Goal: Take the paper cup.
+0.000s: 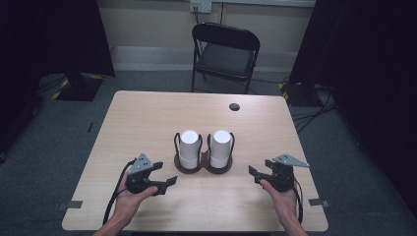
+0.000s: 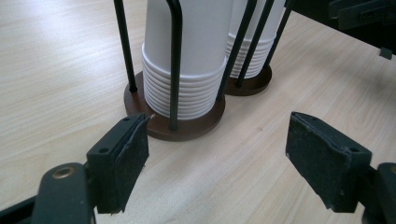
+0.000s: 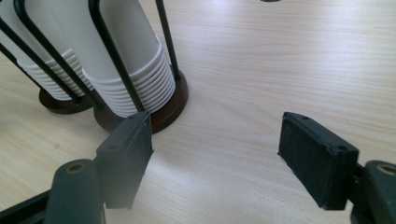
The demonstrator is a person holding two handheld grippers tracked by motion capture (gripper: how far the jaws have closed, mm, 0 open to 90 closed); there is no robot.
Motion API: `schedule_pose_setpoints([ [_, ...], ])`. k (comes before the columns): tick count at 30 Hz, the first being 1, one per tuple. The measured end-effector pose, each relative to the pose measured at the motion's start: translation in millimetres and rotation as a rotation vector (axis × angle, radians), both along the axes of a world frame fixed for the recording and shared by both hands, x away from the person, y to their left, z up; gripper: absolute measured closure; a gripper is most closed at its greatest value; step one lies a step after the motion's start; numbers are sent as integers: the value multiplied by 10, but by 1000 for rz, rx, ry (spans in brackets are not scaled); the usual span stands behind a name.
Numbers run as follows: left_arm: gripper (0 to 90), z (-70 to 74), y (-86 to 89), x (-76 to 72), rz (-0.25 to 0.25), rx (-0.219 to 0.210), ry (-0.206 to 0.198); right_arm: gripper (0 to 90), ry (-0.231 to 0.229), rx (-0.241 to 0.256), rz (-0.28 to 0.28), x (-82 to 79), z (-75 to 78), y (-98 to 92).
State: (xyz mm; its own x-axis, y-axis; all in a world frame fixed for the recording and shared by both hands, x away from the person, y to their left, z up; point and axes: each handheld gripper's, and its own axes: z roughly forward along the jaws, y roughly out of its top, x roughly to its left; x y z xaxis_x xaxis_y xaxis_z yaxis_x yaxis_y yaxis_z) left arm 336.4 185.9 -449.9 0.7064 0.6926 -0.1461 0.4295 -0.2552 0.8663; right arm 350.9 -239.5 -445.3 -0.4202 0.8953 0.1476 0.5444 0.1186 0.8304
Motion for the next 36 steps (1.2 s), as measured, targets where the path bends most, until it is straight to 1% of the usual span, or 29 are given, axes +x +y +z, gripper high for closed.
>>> schedule_pose_setpoints([
  [1, 214, 1, -2, 3, -3, -1, -1, 260, 3, 10, 13, -9, 9, 6],
  [3, 214, -2, -1, 8, -4, -7, -2, 260, 1, 11, 18, -14, 15, 15],
  [4, 214, -2, 3, 12, -7, -4, -2, 261, -8, 0, 25, -16, 19, 25],
  [5, 215, -6, 2, 15, -8, -10, 5, 262, -9, -6, 30, -16, 20, 31],
  [7, 218, -14, 2, 27, -12, -16, 8, 263, -7, 1, 52, 4, 13, 49],
  [8, 218, -19, 1, 36, -21, -13, 7, 263, -7, 1, 52, 4, 13, 49],
  [9, 218, -27, -7, 38, -17, -12, 13, 263, -12, -1, 60, 11, 13, 57],
  [11, 218, -35, -8, 42, -19, -8, 14, 266, -12, 11, 77, 15, 22, 69],
  [13, 210, -36, -13, 34, -14, 0, 11, 274, -15, 12, 92, 5, 33, 88],
  [16, 210, -23, -31, 14, -13, 5, 2, 274, -23, 7, 101, -7, 41, 96],
  [18, 207, -14, -46, 1, -20, 9, -8, 279, -29, 15, 111, -34, 75, 108],
  [19, 206, -7, -57, -21, -27, 21, -18, 282, -35, 14, 116, -44, 91, 116],
  [21, 206, -3, -64, -37, -29, 18, -18, 282, -39, 18, 118, -54, 108, 123],
  [22, 205, -1, -68, -46, -33, 17, -21, 285, -46, 24, 125, -65, 132, 133],
  [23, 201, 0, -73, -51, -35, 17, -26, 291, -60, 17, 135, -80, 169, 159],
  [24, 201, 2, -74, -55, -37, 20, -26, 293, -64, 17, 140, -81, 182, 167],
  [25, 201, 4, -75, -57, -40, 19, -27, 298, -63, 30, 143, -79, 198, 176],
  [26, 201, 0, -80, -58, -41, 9, -20, 298, -63, 30, 143, -79, 198, 176],
  [27, 200, -9, -91, -57, -42, 2, -13, 306, -59, 44, 150, -70, 212, 187],
  [28, 200, -14, -103, -58, -44, 10, -12, 308, -69, 35, 164, -45, 240, 228],
  [29, 200, -17, -109, -58, -48, 13, -11, 308, -69, 35, 164, -45, 240, 228],
  [30, 200, -17, -111, -58, -52, 15, -14, 311, -74, 29, 179, -29, 248, 250],
  [32, 200, -12, -119, -64, -54, 17, -15, 311, -71, 22, 196, -10, 264, 284],
  [33, 200, -8, -120, -64, -57, 10, -12, 310, -70, 20, 205, -4, 274, 302],
  [34, 200, -7, -119, -64, -57, 9, -13, 305, -84, 12, 218, 14, 299, 325],
  [35, 200, -7, -118, -64, -57, 10, -12, 305, -84, 12, 218, 14, 299, 325],
  [36, 200, -12, -116, -60, -59, 5, -7, 302, -98, 13, 220, 31, 342, 348],
])
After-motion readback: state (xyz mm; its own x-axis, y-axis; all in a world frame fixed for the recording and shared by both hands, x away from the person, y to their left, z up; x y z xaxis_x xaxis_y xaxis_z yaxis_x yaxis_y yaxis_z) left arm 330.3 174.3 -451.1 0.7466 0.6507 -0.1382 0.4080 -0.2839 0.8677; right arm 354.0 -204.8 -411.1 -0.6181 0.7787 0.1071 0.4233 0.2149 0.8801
